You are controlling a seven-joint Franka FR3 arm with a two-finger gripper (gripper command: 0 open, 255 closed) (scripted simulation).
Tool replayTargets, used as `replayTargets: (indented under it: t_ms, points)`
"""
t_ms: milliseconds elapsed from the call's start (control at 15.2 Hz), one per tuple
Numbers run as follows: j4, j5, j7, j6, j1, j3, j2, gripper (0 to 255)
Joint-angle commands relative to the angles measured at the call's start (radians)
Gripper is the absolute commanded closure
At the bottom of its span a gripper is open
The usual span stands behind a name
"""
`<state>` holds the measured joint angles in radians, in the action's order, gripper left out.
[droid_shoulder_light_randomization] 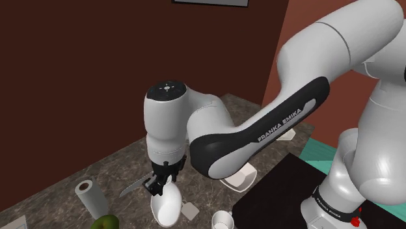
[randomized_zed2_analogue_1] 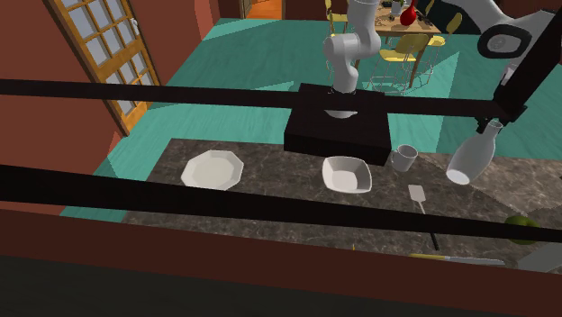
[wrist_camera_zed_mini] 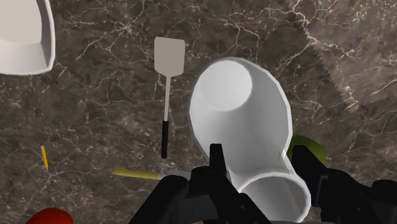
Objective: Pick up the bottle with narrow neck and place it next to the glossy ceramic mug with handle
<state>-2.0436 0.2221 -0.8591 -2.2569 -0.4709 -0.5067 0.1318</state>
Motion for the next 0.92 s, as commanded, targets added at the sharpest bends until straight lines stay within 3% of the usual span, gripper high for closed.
replayTargets:
  t_ms: [0, 858]
  points:
    - [-0.013, 0.014, -0.010, -0.026, -0.001, 0.003, 0.014, 255]
    - [-0.069, 0.117, -0.093, -0.169, -0.024, 0.033, 0.123, 255]
